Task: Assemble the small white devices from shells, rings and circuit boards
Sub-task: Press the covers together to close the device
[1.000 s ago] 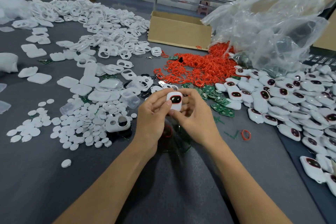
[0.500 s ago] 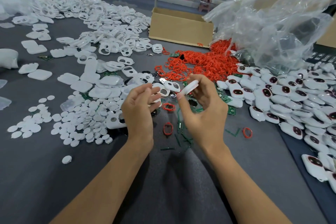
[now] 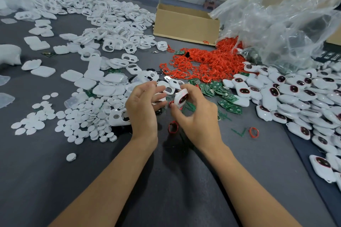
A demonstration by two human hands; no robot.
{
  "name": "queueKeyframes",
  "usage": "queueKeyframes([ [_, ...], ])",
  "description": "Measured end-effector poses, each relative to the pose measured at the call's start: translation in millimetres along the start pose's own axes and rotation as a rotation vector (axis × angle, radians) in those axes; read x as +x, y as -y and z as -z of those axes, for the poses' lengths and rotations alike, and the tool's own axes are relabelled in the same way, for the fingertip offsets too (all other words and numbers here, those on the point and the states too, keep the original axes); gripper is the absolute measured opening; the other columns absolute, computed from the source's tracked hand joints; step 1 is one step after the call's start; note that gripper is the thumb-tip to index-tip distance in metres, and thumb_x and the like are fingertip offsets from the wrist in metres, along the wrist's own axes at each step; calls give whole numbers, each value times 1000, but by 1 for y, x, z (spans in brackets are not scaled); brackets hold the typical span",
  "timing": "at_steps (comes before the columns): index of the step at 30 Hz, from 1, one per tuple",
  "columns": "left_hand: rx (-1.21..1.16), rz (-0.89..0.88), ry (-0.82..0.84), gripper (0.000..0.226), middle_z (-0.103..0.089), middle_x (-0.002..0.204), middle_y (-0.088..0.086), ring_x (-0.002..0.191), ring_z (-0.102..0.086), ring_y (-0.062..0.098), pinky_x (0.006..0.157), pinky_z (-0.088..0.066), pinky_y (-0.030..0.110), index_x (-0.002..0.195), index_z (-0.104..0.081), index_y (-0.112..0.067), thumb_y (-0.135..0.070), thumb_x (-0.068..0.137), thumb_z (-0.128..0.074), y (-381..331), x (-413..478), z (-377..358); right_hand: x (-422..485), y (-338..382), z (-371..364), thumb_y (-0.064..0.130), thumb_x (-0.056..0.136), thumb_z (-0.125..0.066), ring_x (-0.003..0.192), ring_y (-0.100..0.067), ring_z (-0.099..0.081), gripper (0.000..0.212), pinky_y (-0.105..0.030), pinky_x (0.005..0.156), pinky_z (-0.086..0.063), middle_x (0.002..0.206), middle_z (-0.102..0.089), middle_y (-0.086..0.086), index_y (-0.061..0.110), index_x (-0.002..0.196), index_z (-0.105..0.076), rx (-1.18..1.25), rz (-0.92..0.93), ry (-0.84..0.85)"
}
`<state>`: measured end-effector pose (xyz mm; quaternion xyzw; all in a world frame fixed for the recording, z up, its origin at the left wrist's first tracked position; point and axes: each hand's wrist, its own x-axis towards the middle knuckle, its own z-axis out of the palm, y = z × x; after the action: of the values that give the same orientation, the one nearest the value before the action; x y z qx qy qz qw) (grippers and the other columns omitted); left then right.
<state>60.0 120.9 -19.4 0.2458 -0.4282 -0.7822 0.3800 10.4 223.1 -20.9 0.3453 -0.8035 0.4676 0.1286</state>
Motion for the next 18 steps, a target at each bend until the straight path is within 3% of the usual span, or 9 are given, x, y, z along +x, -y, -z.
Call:
queueKeyframes([
  [5, 125, -26, 151, 17, -74, 73, -4, 65, -66, 6, 60, -52, 16, 84, -73, -13, -4, 91, -60, 4, -6, -4, 4, 2, 0, 17, 80, -75, 85, -8, -67, 37, -28, 78, -53, 97, -71, 6, 17, 115, -62, 144, -96, -42],
  [8, 196, -65, 154, 25, -75, 76, 0, 70, -68, 9, 68, -53, 18, 83, -74, -17, 4, 87, -63, 6, -6, -4, 7, -1, 1, 0, 83, -68, 96, -11, -67, 37, -32, 88, -54, 108, -71, -4, 11, 118, -62, 321, -228, 22],
  [10, 237, -93, 152, 26, -75, 79, 2, 72, -69, 7, 69, -52, 16, 84, -74, -18, 7, 85, -63, 7, -5, -3, 9, -2, 2, -11, 85, -59, 95, -5, -66, 40, -26, 87, -54, 114, -69, -9, 8, 120, -61, 441, -302, 99],
  [13, 282, -119, 150, 28, -74, 82, 1, 75, -69, 7, 72, -53, 17, 84, -73, -19, 7, 85, -64, 8, -5, -2, 10, -3, 2, -20, 84, -50, 85, 0, -65, 45, -21, 81, -54, 107, -68, -6, 8, 118, -60, 516, -334, 168],
  [18, 329, -153, 193, 25, -74, 82, 0, 75, -69, 6, 72, -52, 16, 85, -73, -16, 7, 84, -65, 9, -5, -2, 11, -5, 5, -26, 82, -45, 80, -21, -66, 41, -39, 80, -57, 89, -67, -16, 1, 109, -60, 658, -427, 177],
])
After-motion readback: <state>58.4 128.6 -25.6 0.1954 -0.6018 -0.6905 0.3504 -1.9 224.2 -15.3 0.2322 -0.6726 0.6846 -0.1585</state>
